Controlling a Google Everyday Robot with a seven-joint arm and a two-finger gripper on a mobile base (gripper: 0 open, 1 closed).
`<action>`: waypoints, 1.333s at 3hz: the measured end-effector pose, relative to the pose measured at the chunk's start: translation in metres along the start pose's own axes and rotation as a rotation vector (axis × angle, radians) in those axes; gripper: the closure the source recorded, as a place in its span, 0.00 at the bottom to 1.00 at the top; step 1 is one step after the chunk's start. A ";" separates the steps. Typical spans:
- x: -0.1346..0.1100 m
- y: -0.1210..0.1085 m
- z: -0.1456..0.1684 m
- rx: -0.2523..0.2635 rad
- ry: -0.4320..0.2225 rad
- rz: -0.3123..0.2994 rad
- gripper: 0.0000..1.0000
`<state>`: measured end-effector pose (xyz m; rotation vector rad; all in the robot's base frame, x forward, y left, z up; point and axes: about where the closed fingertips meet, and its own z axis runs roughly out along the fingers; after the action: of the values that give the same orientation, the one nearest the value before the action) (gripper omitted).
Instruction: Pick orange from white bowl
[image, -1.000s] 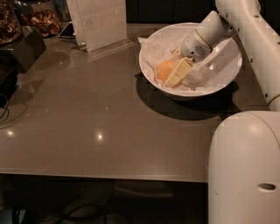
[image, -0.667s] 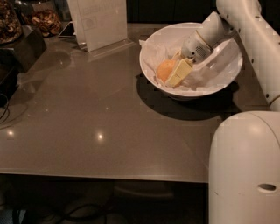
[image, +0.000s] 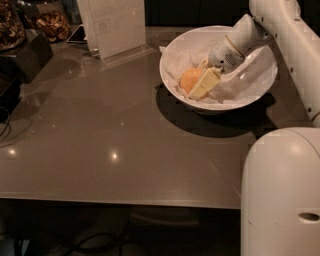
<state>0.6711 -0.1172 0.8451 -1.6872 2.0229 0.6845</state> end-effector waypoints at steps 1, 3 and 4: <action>0.000 0.006 -0.018 0.036 -0.057 0.005 1.00; -0.014 0.033 -0.073 0.127 -0.165 -0.044 1.00; -0.022 0.071 -0.114 0.166 -0.242 -0.080 1.00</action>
Offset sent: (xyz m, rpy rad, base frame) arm -0.0442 -0.0393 0.0812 0.1582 -0.1609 -0.0620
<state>0.6046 -0.1594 0.9566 -1.5033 1.7830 0.6402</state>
